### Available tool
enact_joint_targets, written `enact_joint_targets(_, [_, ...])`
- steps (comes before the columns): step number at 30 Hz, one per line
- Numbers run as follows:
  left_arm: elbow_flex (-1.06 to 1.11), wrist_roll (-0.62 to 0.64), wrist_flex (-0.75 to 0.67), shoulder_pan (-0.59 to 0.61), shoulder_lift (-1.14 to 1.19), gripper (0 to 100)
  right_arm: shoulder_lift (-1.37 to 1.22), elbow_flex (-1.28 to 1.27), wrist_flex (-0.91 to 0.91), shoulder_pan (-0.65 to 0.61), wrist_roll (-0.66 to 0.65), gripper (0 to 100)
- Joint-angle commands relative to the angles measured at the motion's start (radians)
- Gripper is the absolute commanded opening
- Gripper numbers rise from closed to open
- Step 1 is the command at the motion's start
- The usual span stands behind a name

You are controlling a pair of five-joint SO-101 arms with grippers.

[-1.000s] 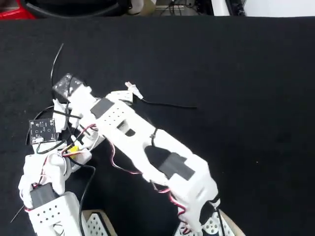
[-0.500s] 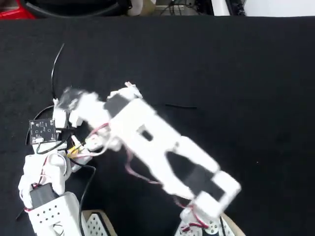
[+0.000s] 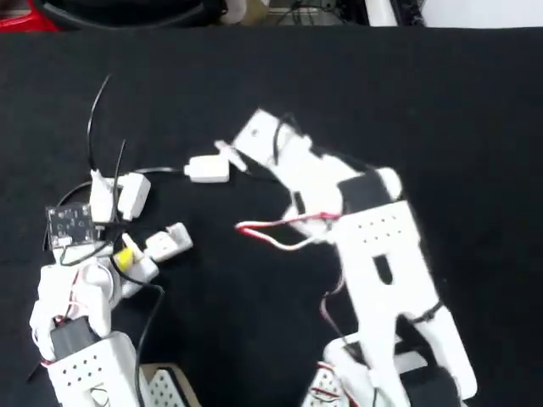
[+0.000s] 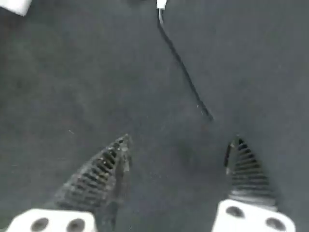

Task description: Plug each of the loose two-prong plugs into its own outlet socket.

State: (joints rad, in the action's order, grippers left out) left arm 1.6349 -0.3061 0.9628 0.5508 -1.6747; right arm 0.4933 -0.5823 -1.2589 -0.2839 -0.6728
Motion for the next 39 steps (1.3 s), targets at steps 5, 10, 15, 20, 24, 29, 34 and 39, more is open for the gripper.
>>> enact_joint_targets(5, [-0.239, 0.12, 0.052, 0.031, 0.003, 34, -0.16, -0.283, 0.615, -0.086, -0.028, 30.4])
enact_joint_targets(10, [-0.493, 0.198, 0.124, -0.025, 0.052, 34, -0.389, -0.239, 0.847, -0.083, -0.021, 30.1])
enact_joint_targets(15, [-0.76, 0.255, 0.198, -0.151, 0.327, 34, -0.522, -0.17, 0.895, -0.011, -0.028, 30.0])
enact_joint_targets(20, [-0.984, 0.305, 0.196, -0.344, 0.672, 34, -0.532, -0.151, 0.875, -0.006, -0.038, 26.3])
enact_joint_targets(24, [-1.115, 0.307, 0.14, -0.464, 0.888, 34, -0.532, -0.154, 0.873, -0.003, -0.077, 13.1])
enact_joint_targets(29, [-1.181, 0.425, -0.052, -0.503, 1.158, 34, -0.524, -0.166, 0.844, -0.002, -0.081, 1.4])
enact_joint_targets(34, [-1.33, 0.565, -0.127, -0.535, 1.461, 34, -0.522, -0.163, 0.802, 0.014, -0.081, 1.1])
enact_joint_targets(39, [-1.52, 0.557, -0.161, -0.519, 1.783, 34, -0.522, -0.165, 0.795, 0.025, -0.078, 1.1])
